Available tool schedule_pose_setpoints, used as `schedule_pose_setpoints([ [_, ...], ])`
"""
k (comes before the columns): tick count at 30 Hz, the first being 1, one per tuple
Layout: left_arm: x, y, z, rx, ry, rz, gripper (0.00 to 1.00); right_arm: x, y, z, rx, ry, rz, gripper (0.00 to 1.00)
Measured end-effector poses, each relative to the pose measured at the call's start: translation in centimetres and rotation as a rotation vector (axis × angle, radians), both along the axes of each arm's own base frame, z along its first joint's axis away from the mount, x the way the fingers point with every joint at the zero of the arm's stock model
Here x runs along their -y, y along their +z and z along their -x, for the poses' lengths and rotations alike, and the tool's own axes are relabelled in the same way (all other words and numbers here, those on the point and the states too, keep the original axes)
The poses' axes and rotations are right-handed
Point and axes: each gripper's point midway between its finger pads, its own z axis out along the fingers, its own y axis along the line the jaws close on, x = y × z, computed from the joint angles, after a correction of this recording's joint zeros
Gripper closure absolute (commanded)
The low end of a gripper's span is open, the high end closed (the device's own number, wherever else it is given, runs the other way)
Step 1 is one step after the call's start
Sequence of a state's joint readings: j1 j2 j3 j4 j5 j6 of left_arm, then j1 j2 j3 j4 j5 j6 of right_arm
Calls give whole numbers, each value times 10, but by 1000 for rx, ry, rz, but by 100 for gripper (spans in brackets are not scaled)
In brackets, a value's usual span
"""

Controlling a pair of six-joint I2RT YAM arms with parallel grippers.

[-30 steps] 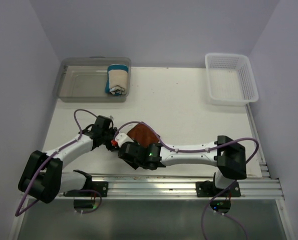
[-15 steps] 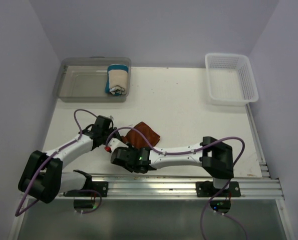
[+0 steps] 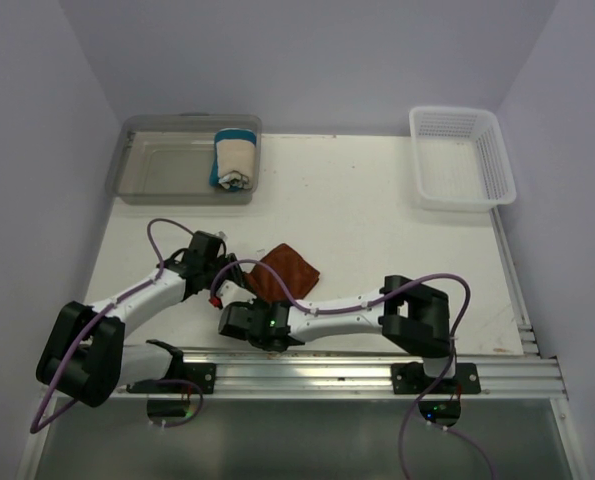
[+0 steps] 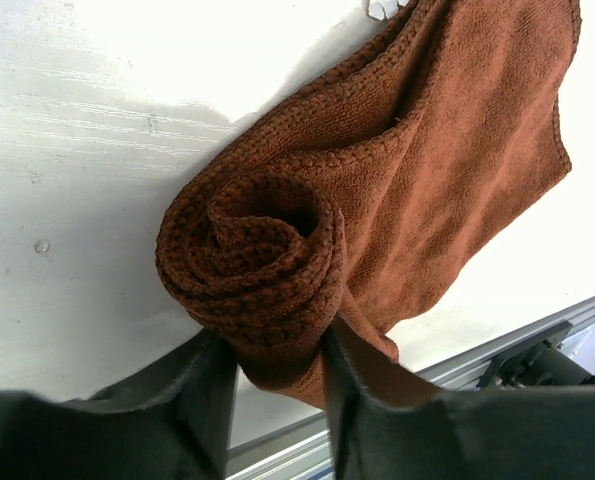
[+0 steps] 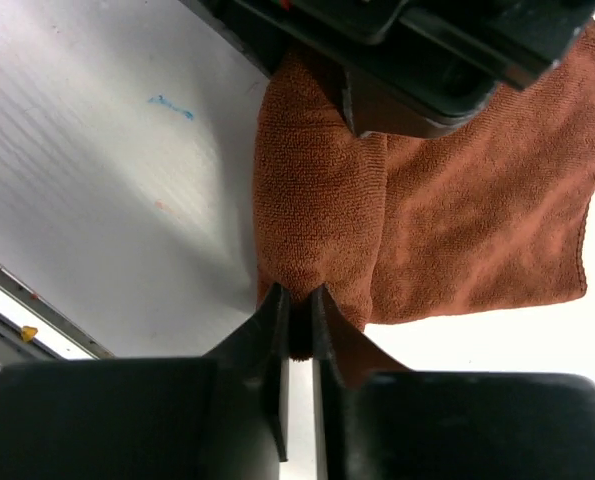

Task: Roll the towels
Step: Roll the towel

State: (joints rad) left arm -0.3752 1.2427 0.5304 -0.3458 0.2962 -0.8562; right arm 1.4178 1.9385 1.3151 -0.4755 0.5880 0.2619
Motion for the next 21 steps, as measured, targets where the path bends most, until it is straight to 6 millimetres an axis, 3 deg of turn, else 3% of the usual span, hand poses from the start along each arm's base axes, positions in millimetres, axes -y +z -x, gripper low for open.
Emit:
schedule_pose_setpoints([
  [1, 0, 0, 0, 0, 1, 0, 47, 0, -1, 0, 3, -4, -4, 100],
  [5, -1, 1, 3, -11, 6, -2, 33, 0, -5, 2, -11, -2, -50, 100],
  [12, -4, 11, 6, -8, 15, -6, 29, 10, 1, 1, -171, 1, -208, 100],
  [21, -7, 55, -15, 113, 31, -1, 24, 4, 7, 0, -452, 12, -386, 100],
])
